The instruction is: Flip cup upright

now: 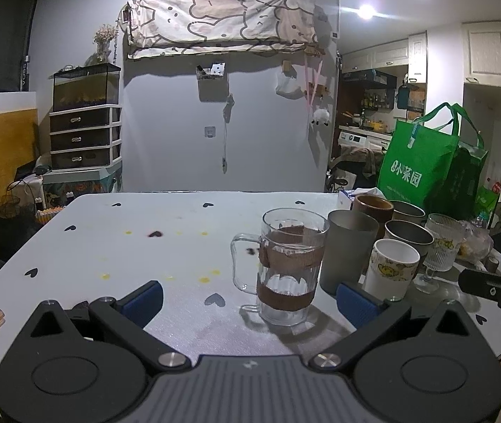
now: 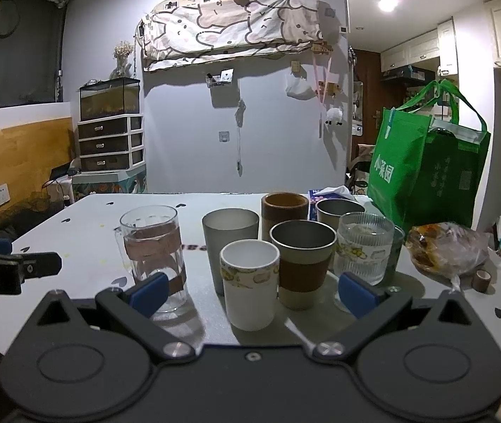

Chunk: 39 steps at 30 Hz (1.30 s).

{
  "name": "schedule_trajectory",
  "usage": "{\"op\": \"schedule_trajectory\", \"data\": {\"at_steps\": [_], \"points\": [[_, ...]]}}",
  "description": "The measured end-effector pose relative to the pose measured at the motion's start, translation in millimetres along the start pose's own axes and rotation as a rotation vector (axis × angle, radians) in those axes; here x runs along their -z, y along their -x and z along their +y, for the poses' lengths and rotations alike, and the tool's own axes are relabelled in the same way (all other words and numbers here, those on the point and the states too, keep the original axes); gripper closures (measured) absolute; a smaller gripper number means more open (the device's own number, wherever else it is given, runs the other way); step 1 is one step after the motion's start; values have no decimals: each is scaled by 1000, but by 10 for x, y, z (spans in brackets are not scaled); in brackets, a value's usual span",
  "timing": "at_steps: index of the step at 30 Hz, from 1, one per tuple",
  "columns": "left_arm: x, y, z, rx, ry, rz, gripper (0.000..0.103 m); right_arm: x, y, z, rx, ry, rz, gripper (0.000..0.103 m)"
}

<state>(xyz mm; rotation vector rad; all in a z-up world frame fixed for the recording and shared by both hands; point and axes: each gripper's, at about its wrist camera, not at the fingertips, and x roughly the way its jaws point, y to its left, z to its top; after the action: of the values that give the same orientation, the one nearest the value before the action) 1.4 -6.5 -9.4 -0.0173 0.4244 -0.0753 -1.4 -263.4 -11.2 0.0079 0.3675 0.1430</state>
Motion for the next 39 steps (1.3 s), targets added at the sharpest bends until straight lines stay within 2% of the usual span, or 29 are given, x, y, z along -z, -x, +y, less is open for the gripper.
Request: {"op": "schedule_trajectory", "data": {"at_steps": [39], "points": [[-9,22,-4,2,-6,1,0,-33,28,6,1,-2,-8,0]]}}
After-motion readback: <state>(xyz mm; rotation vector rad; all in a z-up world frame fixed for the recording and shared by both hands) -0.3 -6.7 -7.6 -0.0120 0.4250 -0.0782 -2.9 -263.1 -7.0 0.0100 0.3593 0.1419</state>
